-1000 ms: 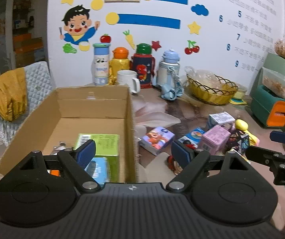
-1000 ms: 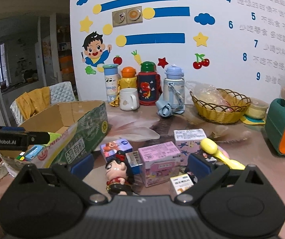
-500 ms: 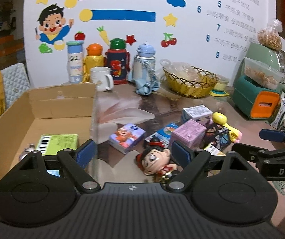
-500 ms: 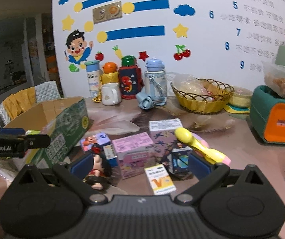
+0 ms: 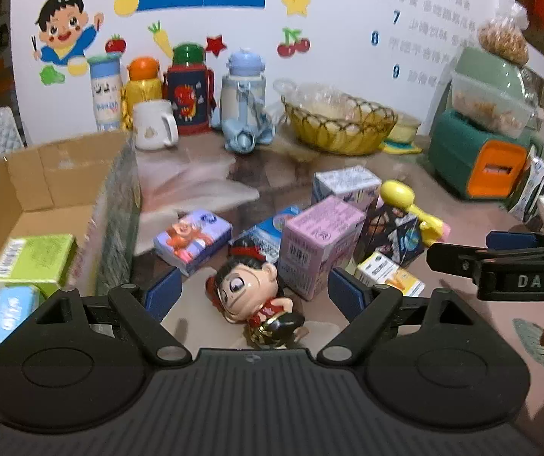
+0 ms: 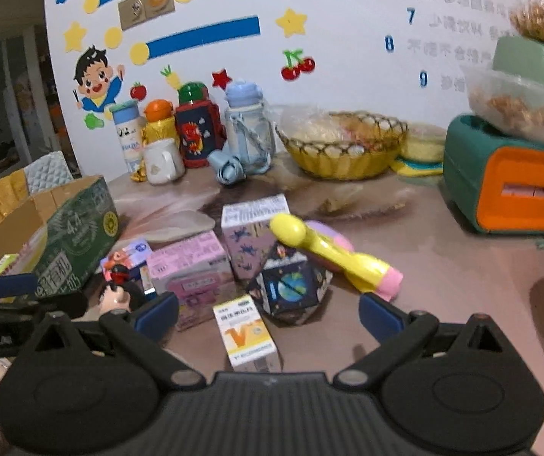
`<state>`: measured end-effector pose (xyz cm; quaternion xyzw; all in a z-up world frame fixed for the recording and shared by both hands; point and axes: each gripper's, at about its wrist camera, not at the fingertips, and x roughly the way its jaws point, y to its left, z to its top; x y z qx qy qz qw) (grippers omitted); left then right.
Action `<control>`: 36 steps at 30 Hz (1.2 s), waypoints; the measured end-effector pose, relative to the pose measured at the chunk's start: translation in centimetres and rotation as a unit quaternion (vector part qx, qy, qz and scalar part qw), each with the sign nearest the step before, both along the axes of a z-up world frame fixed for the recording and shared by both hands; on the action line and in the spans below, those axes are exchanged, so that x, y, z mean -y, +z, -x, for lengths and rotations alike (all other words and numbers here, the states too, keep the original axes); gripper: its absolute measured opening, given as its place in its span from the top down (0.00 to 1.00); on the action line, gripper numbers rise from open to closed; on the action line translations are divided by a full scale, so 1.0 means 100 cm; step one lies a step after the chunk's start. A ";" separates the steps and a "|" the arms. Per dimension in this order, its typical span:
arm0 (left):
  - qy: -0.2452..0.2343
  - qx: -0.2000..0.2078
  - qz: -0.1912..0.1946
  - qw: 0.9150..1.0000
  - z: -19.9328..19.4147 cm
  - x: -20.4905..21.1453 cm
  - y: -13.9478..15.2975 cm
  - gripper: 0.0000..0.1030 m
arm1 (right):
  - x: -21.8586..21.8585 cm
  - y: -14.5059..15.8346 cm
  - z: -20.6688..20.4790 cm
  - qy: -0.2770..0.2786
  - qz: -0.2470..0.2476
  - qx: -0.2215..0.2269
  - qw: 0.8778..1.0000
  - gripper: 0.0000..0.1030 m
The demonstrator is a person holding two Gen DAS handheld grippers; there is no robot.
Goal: Organize rigid objects
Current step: 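Move both tools back over the toys on the table, then grasp the red-bow boy figurine with the left tool while the right grasps the medicine box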
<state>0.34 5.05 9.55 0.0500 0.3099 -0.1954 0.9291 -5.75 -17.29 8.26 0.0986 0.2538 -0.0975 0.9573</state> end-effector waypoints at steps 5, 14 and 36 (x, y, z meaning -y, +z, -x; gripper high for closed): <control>0.012 -0.016 -0.010 1.000 -0.015 0.009 -0.018 0.00 | 0.001 -0.013 -0.009 0.013 -0.013 -0.027 0.999 0.03; 0.029 -0.034 -0.015 0.999 -0.041 0.016 -0.043 0.00 | 0.004 -0.030 -0.027 0.033 -0.033 -0.059 0.997 0.11; 0.032 -0.040 -0.035 0.998 -0.070 0.023 -0.067 0.18 | -0.004 -0.051 -0.055 0.074 -0.010 -0.077 0.994 0.45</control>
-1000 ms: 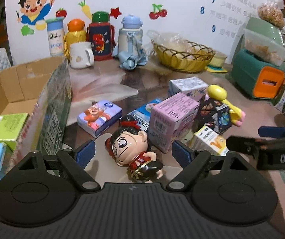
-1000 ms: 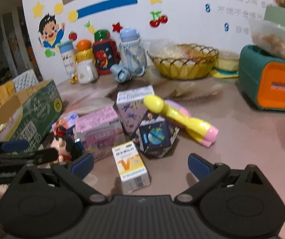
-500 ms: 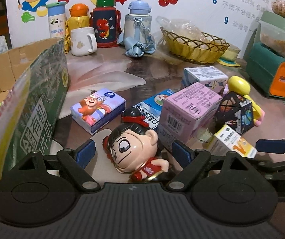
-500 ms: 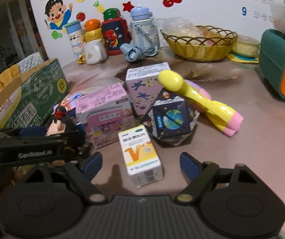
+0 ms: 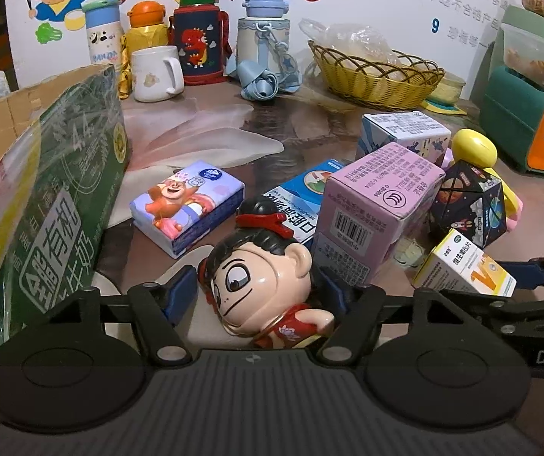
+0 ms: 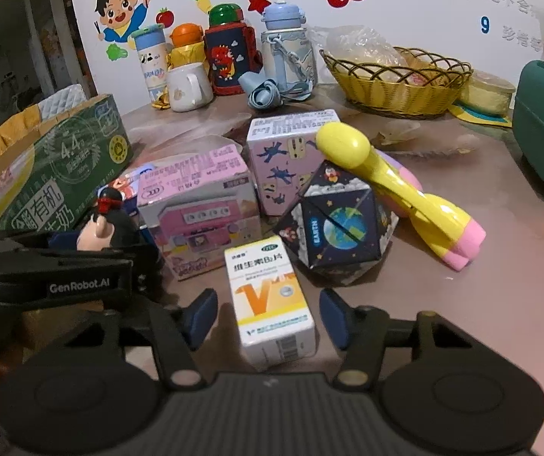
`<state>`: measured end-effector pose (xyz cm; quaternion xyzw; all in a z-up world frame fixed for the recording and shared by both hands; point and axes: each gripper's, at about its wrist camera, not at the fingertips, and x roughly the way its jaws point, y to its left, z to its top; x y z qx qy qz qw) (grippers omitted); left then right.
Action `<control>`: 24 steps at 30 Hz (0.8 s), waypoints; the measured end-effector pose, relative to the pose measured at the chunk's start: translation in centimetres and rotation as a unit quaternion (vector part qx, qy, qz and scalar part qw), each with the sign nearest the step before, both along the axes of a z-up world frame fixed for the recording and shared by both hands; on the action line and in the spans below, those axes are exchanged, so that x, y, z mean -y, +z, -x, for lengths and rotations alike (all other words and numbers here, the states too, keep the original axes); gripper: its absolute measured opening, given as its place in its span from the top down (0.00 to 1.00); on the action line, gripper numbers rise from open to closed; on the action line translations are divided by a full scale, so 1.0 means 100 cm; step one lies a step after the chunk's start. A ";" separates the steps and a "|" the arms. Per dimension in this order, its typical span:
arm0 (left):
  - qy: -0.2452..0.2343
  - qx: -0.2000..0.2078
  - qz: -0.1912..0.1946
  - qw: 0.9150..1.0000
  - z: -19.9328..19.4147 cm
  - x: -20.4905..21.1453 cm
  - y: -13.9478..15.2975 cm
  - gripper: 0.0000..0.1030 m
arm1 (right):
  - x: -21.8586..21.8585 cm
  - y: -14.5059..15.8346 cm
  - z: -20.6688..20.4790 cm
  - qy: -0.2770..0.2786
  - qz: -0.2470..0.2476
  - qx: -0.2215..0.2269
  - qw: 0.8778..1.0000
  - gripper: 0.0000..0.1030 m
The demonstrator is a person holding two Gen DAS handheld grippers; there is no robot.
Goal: Organize rigid objects
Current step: 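Grasp the red-bow boy figurine with the left tool while the right grasps the medicine box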
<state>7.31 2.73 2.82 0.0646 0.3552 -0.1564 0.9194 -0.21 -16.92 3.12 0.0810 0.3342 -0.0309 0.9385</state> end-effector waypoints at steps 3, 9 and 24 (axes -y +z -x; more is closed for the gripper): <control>0.000 0.003 0.001 1.000 0.000 -0.001 -0.001 0.18 | -0.002 -0.002 -0.001 0.005 0.002 -0.003 1.000 0.55; 0.000 0.007 0.000 1.000 0.001 -0.002 -0.001 0.19 | -0.005 -0.004 -0.003 0.015 0.017 0.000 1.000 0.65; 0.008 0.015 0.008 1.000 0.010 -0.007 0.002 0.38 | -0.016 -0.001 0.000 0.033 0.038 -0.002 0.999 0.67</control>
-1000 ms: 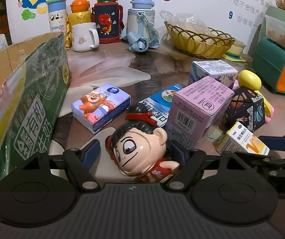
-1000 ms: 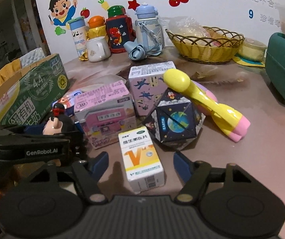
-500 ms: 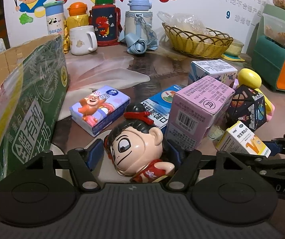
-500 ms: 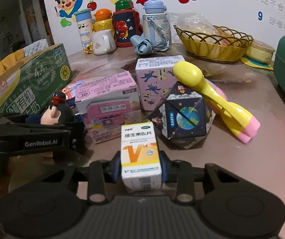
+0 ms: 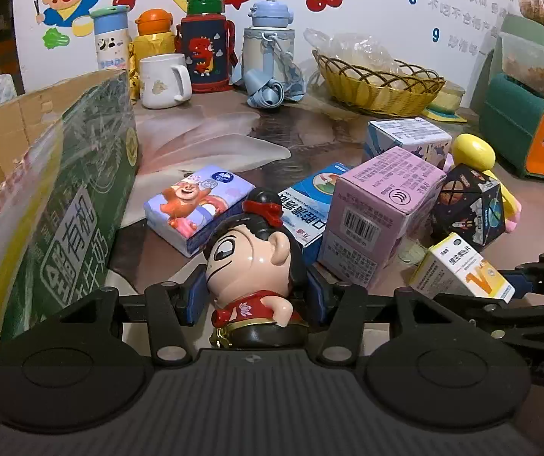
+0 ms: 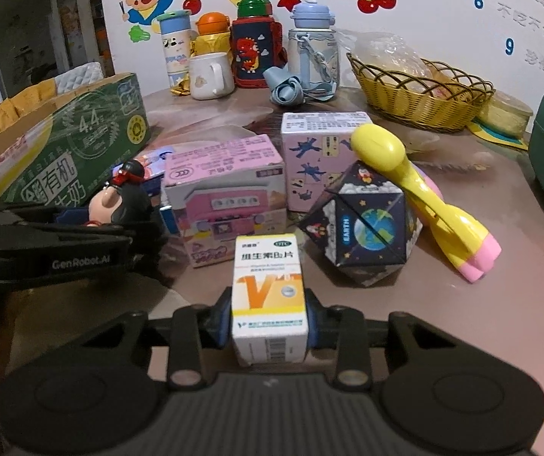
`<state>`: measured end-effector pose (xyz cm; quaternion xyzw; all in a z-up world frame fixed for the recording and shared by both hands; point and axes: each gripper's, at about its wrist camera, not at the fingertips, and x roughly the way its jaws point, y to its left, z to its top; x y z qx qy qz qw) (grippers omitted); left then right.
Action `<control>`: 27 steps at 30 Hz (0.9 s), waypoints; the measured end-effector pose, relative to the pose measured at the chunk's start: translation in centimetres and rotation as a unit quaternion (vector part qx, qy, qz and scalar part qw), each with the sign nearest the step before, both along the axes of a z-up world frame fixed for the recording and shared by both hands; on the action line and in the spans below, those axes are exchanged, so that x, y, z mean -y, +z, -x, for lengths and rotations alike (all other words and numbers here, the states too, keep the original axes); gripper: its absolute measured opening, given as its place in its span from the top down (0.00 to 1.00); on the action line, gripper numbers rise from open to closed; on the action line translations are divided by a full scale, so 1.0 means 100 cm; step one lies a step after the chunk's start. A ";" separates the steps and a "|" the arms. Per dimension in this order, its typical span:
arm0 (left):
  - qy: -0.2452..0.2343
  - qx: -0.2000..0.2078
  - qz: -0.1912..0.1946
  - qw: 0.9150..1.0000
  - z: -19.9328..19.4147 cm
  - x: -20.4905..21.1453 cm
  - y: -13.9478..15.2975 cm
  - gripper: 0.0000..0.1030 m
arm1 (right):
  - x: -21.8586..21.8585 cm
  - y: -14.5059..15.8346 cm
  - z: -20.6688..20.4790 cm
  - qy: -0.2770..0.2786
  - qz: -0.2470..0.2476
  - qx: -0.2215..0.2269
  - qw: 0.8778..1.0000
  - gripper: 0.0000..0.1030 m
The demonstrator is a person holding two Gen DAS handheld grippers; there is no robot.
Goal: Organize rigid objects
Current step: 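Grasp the red-bow boy figurine with the left tool while the right grasps the medicine box, then carry the figurine and medicine box toward the cardboard box with both tools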
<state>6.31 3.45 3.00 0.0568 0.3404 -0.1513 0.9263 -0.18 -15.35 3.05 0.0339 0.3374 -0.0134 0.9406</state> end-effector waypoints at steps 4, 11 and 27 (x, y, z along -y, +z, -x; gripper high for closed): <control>-0.001 0.002 0.003 1.000 0.006 -0.003 0.003 0.38 | -0.004 0.003 0.002 0.005 0.004 0.003 1.000 0.67; -0.004 0.010 0.018 1.000 0.016 -0.007 0.013 0.38 | -0.009 0.010 0.006 0.011 0.005 0.011 1.000 0.67; -0.021 0.042 0.062 0.997 0.046 -0.016 0.056 0.38 | -0.015 0.031 0.017 0.019 -0.004 0.040 0.999 0.67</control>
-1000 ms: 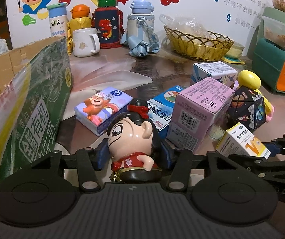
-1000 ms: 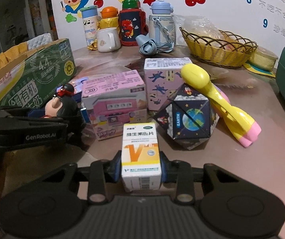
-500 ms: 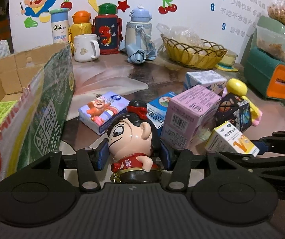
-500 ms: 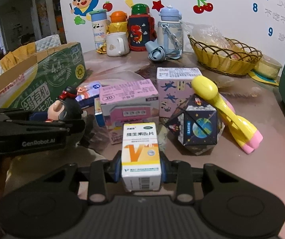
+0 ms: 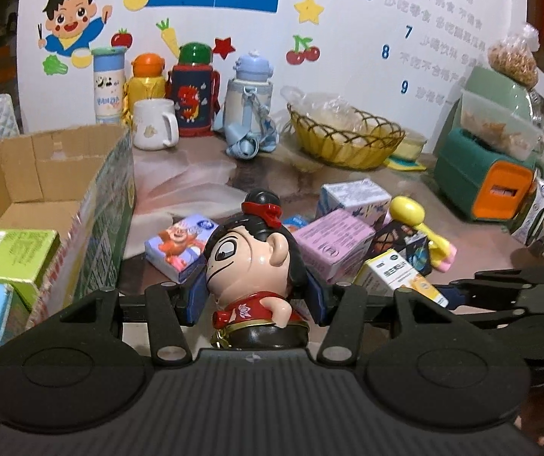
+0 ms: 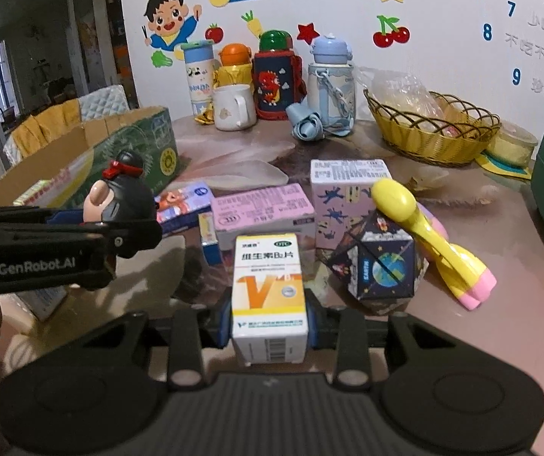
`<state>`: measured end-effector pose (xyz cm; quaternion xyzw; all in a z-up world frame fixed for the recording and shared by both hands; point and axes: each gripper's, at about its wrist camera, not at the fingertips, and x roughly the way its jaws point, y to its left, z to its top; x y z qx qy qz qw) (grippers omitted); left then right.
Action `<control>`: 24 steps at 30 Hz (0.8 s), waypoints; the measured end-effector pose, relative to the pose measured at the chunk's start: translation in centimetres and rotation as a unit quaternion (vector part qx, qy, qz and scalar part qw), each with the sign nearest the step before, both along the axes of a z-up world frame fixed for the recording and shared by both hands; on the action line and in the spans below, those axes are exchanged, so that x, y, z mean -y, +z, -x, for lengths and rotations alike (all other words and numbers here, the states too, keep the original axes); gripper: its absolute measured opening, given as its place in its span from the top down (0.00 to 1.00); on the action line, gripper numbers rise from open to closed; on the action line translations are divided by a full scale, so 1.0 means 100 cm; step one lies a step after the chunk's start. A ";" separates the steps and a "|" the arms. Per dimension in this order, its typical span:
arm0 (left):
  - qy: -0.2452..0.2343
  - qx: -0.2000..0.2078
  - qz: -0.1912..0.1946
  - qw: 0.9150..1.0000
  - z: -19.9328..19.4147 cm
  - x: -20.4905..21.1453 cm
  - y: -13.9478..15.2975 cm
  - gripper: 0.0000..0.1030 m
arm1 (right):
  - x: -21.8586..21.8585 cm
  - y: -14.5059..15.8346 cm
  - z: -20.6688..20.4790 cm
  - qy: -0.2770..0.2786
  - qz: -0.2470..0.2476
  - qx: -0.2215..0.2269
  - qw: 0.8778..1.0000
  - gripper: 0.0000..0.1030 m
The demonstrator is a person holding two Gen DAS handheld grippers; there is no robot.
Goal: Organize rigid objects
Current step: 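Carry the figurine and medicine box toward the cardboard box with both tools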
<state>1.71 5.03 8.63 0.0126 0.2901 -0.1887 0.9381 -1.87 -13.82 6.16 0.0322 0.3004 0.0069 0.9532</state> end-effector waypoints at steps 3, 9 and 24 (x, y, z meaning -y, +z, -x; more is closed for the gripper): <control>-0.001 0.006 0.005 1.000 0.005 -0.003 0.008 0.38 | -0.003 0.004 0.002 0.005 0.000 0.007 1.000 0.67; 0.001 0.019 0.011 1.000 0.015 -0.012 0.024 0.38 | -0.011 0.013 0.005 0.016 0.001 0.019 1.000 0.67; 0.038 0.048 0.033 0.998 0.027 -0.057 0.057 0.38 | -0.045 0.032 0.011 0.060 -0.005 0.041 0.997 0.67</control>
